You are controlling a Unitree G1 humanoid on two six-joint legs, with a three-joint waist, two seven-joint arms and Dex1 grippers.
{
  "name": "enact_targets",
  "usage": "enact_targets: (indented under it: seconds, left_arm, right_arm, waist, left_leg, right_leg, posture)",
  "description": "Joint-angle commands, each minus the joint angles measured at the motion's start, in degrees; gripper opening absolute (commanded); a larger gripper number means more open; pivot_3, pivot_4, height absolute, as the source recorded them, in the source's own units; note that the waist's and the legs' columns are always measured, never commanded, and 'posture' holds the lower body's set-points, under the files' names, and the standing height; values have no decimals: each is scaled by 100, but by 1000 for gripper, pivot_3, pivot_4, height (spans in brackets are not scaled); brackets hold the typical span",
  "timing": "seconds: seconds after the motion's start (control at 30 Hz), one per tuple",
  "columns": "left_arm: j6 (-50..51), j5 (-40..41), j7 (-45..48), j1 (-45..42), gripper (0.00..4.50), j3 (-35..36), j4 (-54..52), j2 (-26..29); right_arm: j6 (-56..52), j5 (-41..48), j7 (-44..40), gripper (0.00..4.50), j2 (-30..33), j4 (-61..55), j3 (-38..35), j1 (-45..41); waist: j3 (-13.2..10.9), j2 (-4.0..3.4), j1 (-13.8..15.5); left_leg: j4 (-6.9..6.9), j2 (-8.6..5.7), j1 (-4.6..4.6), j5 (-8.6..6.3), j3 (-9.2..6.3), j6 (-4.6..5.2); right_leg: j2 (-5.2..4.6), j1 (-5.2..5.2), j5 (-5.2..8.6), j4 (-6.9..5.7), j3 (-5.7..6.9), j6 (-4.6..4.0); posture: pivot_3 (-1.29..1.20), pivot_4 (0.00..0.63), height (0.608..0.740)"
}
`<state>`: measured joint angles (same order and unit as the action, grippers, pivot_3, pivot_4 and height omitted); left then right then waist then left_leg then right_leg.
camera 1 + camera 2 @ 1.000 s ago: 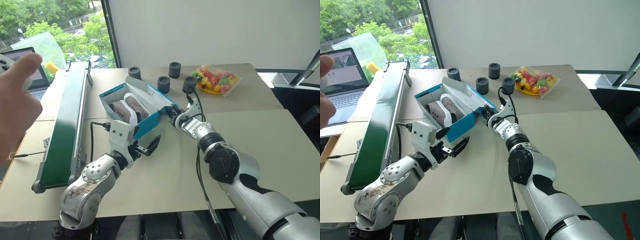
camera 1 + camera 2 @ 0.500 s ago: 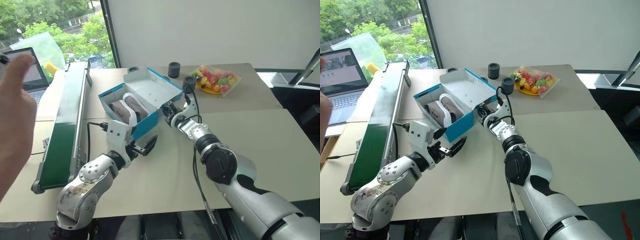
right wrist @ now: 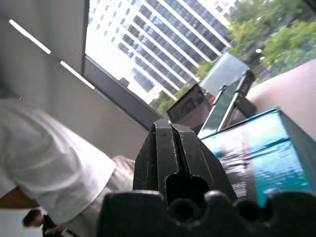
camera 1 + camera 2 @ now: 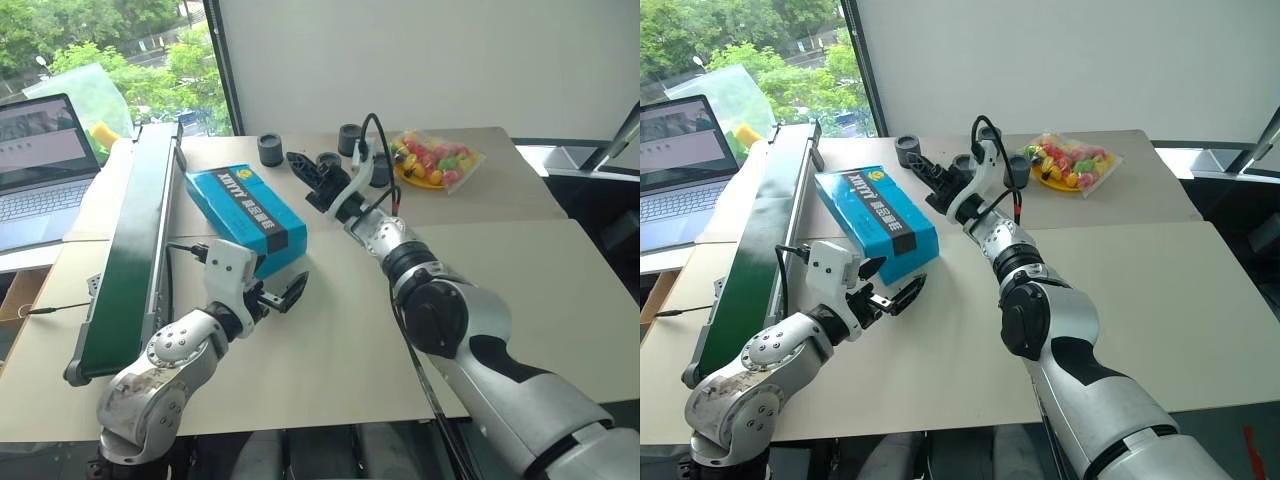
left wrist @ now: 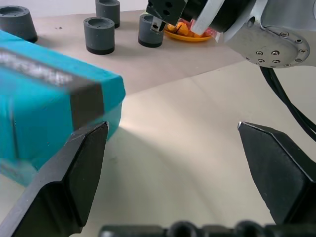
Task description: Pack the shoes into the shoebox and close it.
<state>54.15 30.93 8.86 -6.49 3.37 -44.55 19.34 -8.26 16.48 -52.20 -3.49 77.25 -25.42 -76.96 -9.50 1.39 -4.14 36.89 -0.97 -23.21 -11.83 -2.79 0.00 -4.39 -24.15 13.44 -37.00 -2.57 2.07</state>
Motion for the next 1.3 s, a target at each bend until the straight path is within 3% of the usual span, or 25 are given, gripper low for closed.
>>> enact_targets:
  seconds: [0.03,0.2,0.47,0.77,1.17,1.3]
  left_arm:
    - [0,67,-42,3,4500,31,-277,-15]
    - [-84,45,-165,117,4500,-2,-296,-129]
    - [-220,2,-337,473,4500,190,-417,-207]
    - [-373,-162,-831,1111,4500,768,-671,-528]
    - [-448,-387,-1065,1553,4500,843,-808,-668]
    - [-462,-418,-1040,1518,4500,817,-766,-683]
  right_arm:
    - [381,-987,-69,63,-259,-146,1069,-53]
    - [504,-1812,948,63,-464,-105,1942,156]
    - [697,-1822,1539,63,-654,-126,1981,30]
    - [648,-2658,1743,63,-680,-14,2866,372]
    - [592,-2937,1765,63,-691,17,3220,543]
    - [662,-2468,1814,63,-808,-44,2807,333]
  waist:
    - [0,0,-22]
    - [0,1,81]
    - [0,1,83]
    - [0,1,39]
    - [2,1,37]
    - [3,2,34]
  left_leg:
    - [-2,0,1,0,0,0]
    - [-5,-4,-1,1,-21,-3]
    - [-8,-2,0,2,-25,-6]
    - [-8,-2,3,1,-24,-6]
    - [-7,-2,37,1,-24,-6]
    - [-7,-2,37,1,-23,-6]
  right_leg:
    - [0,-5,0,-4,-3,0]
    - [-5,-3,0,-5,4,0]
    - [-2,-11,0,-4,1,-2]
    - [-3,-8,0,-4,1,-2]
    - [-2,24,2,-5,2,-4]
    - [-2,24,2,-5,1,-4]
  posture:
    - [0,150,740]
    - [0,150,740]
    - [0,150,740]
    - [0,150,740]
    - [0,150,740]
    - [0,150,740]
